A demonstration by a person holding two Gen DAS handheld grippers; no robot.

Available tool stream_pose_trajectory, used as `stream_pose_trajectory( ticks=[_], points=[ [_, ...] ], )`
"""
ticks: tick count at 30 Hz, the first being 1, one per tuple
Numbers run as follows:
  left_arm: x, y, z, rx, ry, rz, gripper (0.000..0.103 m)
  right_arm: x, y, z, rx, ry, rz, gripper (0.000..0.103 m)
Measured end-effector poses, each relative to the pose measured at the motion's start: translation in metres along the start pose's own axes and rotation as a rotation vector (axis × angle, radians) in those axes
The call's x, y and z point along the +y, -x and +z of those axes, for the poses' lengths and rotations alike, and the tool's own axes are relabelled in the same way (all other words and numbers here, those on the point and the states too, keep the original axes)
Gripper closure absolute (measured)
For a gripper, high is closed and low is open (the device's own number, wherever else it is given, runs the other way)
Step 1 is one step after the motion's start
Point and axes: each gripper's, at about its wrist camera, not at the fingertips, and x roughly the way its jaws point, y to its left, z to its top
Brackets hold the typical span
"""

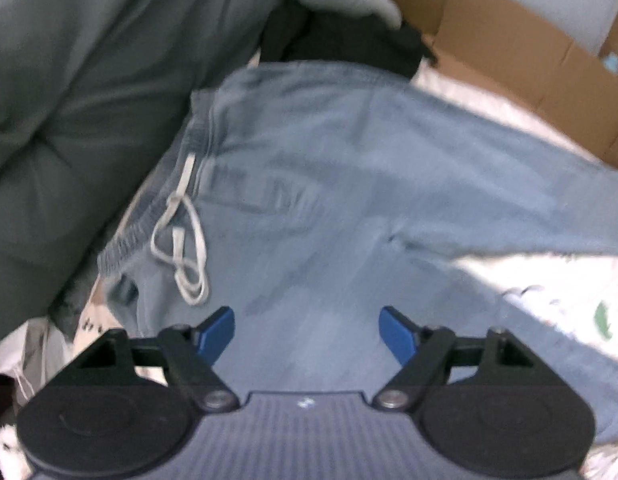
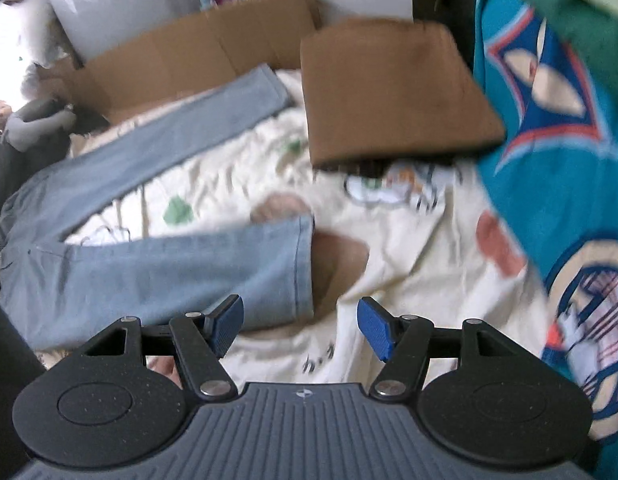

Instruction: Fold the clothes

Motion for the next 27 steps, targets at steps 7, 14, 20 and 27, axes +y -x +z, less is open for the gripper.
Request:
stream_pose_trajectory(
  ticks=[7,14,20,27],
  points=[
    [0.006,-0.036,-0.034,0.068,-0.044,0.004,0.026,0.001,-0.032,-0.024,0.072,-0.020,-0.012,0.034],
    [0.007,-0.047,-0.059,0.101,-0.056,-0.028,0.026,0.003,-0.042,-0.040,0.116,-0.002,-0.027,0.034],
    [0.009,-0.052,-0.074,0.137,-0.033,-0.086,0.034,0.008,-0.045,-0.038,0.092,0.008,-0.035,0.036],
    [-0.004,-0.060,-0.087,0.184,-0.042,-0.107,0.035,0.014,-0.086,-0.023,0.075,-0.011,-0.016,0.037]
  ],
)
